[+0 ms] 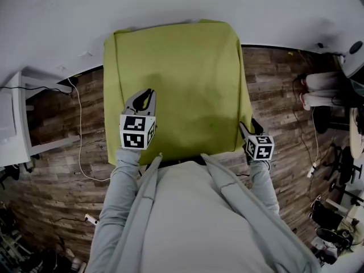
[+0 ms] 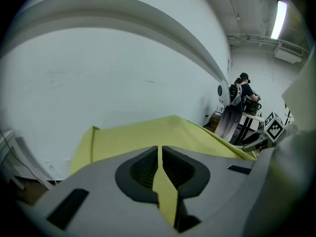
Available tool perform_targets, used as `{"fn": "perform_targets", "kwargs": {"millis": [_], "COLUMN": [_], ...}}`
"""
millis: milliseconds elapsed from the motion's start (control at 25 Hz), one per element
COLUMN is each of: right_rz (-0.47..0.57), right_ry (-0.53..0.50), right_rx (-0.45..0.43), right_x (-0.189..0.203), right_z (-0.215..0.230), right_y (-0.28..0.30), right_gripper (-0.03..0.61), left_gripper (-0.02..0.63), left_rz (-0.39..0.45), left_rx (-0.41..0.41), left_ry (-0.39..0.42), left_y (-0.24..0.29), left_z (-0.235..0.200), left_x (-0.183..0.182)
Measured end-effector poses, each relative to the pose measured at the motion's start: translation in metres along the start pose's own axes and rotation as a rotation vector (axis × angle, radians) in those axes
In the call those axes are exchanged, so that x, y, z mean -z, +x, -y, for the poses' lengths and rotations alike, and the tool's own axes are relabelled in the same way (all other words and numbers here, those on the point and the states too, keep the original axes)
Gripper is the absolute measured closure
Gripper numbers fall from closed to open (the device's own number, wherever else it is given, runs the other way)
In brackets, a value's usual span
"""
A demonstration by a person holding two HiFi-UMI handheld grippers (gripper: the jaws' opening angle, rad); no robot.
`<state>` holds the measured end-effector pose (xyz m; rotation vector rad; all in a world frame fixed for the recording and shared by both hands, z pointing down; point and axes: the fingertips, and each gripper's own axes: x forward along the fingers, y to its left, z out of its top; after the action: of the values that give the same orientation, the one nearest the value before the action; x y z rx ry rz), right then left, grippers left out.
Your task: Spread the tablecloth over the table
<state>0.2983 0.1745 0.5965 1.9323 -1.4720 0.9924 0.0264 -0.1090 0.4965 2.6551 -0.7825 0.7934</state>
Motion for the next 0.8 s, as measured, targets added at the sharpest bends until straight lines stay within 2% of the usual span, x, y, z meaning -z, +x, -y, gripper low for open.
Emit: {"fn": "perform_targets", "kwargs": {"millis": [160,440,600,640,680,800], "right_rz": [-0.032,-0.092,-0.124,-0.133,-0.145,-0.173], "right_ry": [0.026,0.022,0.013,-0.001,-0.026,-0.11], "right_rx": [0.01,-0.002,0.015,0.026,0.037,0.069], "right_x": [0.022,0.042,0.048,0.049,0.05,0.051], "right_z": [0.002,-0.003,-0.006,-0.005,-0.003,0.003], "right_y": [-0.002,0.006,0.013,0.012,0.011,0.006], "right_gripper": [0.336,0.365,0.413,0.445,0.52,0.552], "left_gripper": [0.58,0.586,0.586,0.586,0.586,0.586], "left_rz": [0.002,-0.045,-0.065,-0.068,-0.07,-0.072], "left_rx": [0.043,0.125,0.173,0.184,0.194,0.218], "left_ry": [-0.006,0.019,0.045,0.051,0.057,0.074], "left_y": [0.001,0.011,0.012,0.013,0.013,0.016], "left_z": [0.019,0.064,0.084,0.089,0.093,0.102], "left_x": [0.003,0.021,0.028,0.028,0.029,0.027]}}
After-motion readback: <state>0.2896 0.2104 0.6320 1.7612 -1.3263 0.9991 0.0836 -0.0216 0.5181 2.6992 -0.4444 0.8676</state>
